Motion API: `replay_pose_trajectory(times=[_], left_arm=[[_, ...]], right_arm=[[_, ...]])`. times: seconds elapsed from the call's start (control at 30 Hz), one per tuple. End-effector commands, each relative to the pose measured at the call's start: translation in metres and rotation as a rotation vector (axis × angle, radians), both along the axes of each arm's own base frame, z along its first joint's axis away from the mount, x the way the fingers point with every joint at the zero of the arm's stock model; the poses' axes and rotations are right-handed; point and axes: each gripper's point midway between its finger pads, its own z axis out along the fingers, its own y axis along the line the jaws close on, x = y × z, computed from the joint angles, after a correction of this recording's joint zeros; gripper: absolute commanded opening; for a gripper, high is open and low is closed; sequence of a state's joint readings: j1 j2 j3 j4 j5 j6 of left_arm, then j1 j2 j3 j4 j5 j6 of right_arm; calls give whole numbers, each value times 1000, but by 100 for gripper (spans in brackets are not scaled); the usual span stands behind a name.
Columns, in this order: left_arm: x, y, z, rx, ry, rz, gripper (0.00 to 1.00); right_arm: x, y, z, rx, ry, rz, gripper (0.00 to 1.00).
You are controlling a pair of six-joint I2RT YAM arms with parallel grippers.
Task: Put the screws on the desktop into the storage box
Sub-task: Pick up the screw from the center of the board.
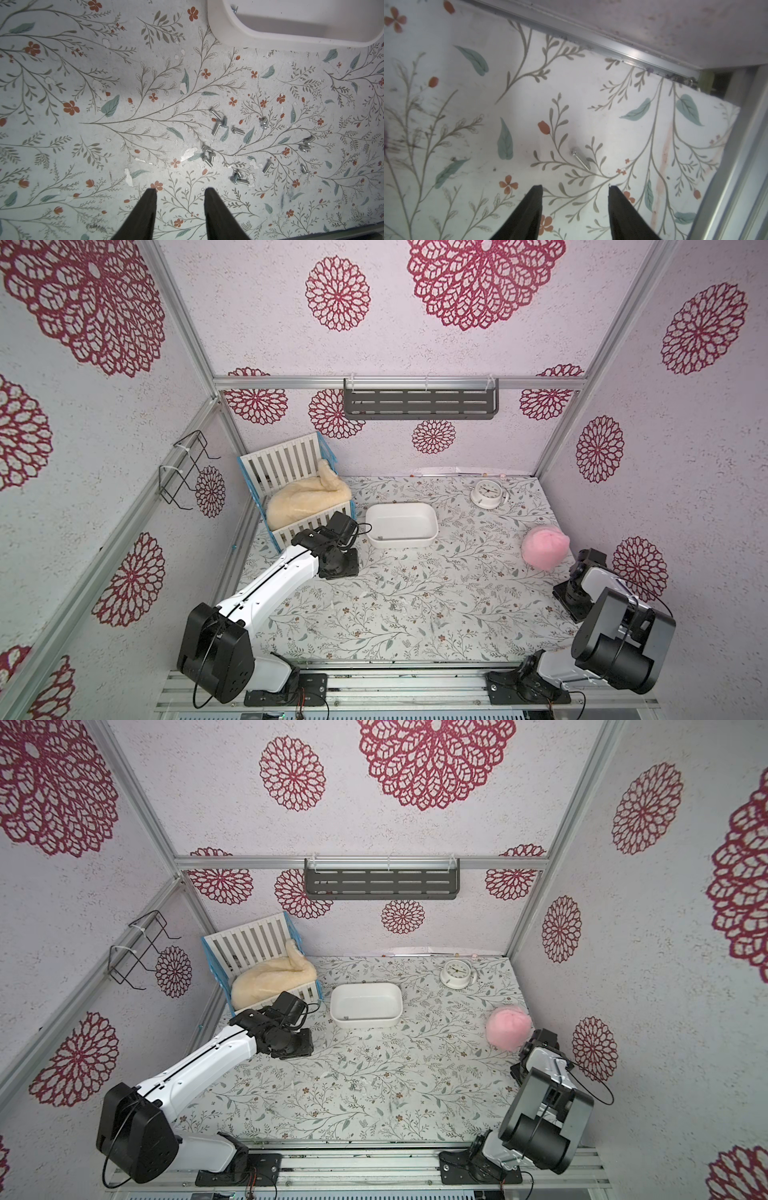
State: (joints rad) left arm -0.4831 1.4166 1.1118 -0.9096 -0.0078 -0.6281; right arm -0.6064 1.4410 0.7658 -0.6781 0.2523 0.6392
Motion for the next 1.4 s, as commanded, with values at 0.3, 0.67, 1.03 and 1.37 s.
replay_pose_trajectory(times=[0.3,0.67,1.03,1.37], left_arm=[[7,-5,-1,-10,2,-14,43],[7,-5,-2,-6,4,-13,43],[7,-5,-2,-7,5,-13,43],[7,-5,-1,-6,-1,-13,43]], right_arm=[[9,-19,2,4,-43,-40,48],[6,-21,-7,23,-44,-61,45],[2,-22,-21,48,-46,-89,39],[-2,-15,-34,79,-53,-96,26]])
